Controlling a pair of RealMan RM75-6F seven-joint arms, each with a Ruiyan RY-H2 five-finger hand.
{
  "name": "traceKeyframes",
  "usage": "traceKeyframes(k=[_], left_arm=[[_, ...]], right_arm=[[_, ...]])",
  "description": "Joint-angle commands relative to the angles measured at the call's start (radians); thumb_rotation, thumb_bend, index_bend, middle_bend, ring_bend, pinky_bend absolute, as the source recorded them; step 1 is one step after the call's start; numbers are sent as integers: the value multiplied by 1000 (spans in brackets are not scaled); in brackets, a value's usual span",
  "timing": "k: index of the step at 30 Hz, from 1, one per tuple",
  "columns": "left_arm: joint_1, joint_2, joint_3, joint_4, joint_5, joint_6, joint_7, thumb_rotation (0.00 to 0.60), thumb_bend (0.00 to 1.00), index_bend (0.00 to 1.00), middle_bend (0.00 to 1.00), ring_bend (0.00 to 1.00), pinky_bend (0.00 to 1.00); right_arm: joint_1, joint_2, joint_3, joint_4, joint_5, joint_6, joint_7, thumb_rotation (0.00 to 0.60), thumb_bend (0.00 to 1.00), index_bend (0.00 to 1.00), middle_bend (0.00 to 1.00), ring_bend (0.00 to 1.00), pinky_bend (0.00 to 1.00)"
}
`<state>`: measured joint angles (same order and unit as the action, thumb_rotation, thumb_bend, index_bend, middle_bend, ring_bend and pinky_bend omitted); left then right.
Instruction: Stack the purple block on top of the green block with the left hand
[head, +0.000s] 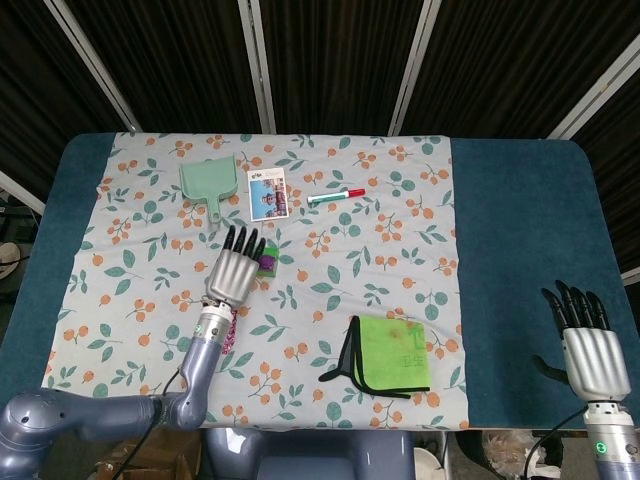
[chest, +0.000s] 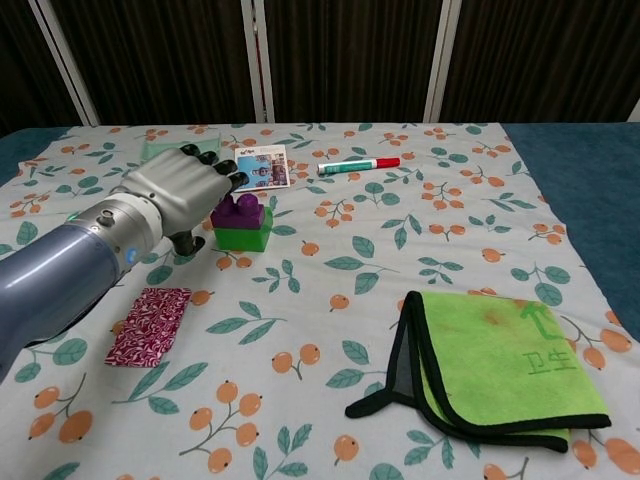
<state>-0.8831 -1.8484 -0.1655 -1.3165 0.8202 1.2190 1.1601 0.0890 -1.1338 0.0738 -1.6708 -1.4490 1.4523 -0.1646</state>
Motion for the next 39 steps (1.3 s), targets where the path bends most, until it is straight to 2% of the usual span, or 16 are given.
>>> traceKeyframes(k=[1, 6, 10, 14, 18, 22, 25, 27, 29, 36, 39], left_arm=[[-7, 26, -15, -54, 35, 23, -9, 600, 390, 0, 0, 0, 0], [11, 106, -41, -205, 54, 62, -32, 600, 383, 0, 0, 0, 0], [58, 246, -17, -414, 64, 101, -23, 600, 383, 0, 7, 0, 0], [159, 437, 64, -639, 156, 168, -101, 600, 384, 23, 51, 0, 0], [276, 595, 164, -716, 289, 224, -271, 600, 381, 33, 51, 0, 0], [399, 700, 275, -664, 448, 288, -471, 600, 380, 35, 49, 0, 0], [509, 712, 358, -515, 584, 372, -640, 600, 380, 49, 52, 0, 0], [566, 668, 367, -401, 659, 435, -765, 600, 380, 69, 59, 0, 0], [597, 636, 366, -331, 691, 461, -827, 600, 380, 76, 66, 0, 0], [658, 567, 350, -209, 710, 480, -889, 600, 380, 121, 83, 0, 0], [669, 564, 348, -185, 709, 463, -874, 600, 380, 130, 85, 0, 0]], right_arm=[[0, 0, 0, -1, -1, 1, -1, 600, 167, 101, 46, 7, 54], [-1, 2, 0, -1, -3, 4, 5, 600, 168, 101, 46, 7, 54], [-2, 2, -1, 0, -7, 5, 8, 600, 168, 101, 46, 7, 54], [-3, 4, -4, -6, -15, 8, 12, 600, 168, 101, 46, 7, 54], [-4, 5, -10, -12, -27, 11, 10, 600, 167, 101, 46, 7, 54], [-2, 3, -17, -17, -45, 12, 7, 600, 168, 101, 46, 7, 54], [-2, 2, -21, -19, -61, 18, 3, 600, 168, 101, 46, 7, 55], [-4, 2, -22, -21, -65, 22, 3, 600, 168, 101, 46, 7, 55], [-5, 3, -23, -22, -67, 25, 2, 600, 168, 101, 46, 7, 54], [-7, 5, -24, -24, -70, 27, 3, 600, 168, 101, 46, 7, 54], [-6, 6, -25, -22, -70, 25, 6, 600, 167, 101, 46, 7, 54]])
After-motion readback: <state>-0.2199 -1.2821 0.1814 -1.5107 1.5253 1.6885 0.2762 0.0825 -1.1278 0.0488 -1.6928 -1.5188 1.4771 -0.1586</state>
